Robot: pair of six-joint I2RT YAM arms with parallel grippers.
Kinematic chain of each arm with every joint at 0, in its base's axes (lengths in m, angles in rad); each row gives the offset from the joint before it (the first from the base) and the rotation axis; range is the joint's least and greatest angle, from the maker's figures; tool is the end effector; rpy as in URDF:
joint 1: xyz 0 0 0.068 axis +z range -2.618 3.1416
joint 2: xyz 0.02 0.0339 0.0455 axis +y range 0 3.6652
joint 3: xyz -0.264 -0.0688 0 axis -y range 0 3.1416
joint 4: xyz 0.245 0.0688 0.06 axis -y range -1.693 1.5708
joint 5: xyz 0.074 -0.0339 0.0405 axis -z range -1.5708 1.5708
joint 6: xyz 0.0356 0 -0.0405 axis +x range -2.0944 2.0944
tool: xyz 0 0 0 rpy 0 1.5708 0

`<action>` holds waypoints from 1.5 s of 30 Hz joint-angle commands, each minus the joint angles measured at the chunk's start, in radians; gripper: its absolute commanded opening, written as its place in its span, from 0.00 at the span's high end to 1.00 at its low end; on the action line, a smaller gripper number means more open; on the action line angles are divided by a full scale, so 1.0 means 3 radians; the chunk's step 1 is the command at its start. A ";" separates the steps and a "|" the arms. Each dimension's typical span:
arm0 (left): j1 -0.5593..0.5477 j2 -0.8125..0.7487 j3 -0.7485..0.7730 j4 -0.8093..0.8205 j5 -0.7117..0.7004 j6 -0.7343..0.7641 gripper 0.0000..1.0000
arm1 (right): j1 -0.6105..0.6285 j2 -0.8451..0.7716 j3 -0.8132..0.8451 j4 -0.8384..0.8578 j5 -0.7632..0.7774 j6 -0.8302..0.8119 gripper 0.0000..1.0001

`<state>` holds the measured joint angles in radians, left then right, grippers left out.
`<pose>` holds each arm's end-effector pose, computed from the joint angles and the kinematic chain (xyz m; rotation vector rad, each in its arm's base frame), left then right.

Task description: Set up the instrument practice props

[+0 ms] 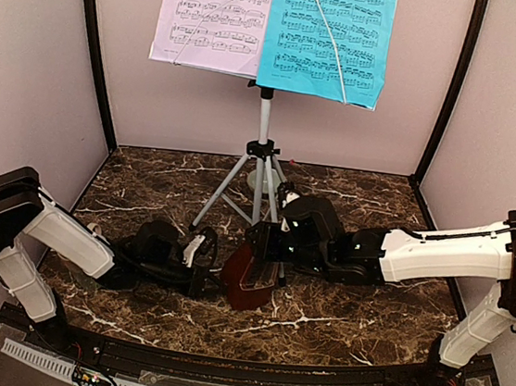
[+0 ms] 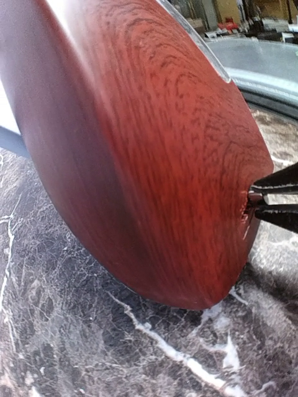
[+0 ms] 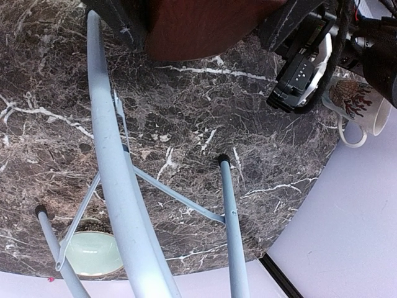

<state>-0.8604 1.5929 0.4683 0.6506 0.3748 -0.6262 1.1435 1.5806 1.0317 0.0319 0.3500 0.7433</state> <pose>0.1734 -0.2215 0.1334 0.5241 2.2140 -1.2498 0.1588 0.3192 0.2477 -0.2097 2.1419 0.7860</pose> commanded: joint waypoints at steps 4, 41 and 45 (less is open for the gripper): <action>0.0204 -0.0138 -0.0114 0.0660 0.0217 -0.0848 1.00 | 0.0071 -0.0112 0.0128 0.0426 0.0003 -0.0081 1.00; 0.0378 0.0896 -0.0551 0.2932 0.0466 -0.2619 1.00 | 0.0269 -0.0028 0.0350 0.0395 0.0296 -0.0432 1.00; 0.0375 0.0834 -0.0519 0.2907 0.0510 -0.2452 1.00 | 0.0272 -0.0025 0.0352 0.0366 0.0357 -0.0432 1.00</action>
<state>-0.7502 1.8645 0.3069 1.4288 0.5339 -1.3727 1.2057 1.5875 1.0863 0.0368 0.4606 0.6044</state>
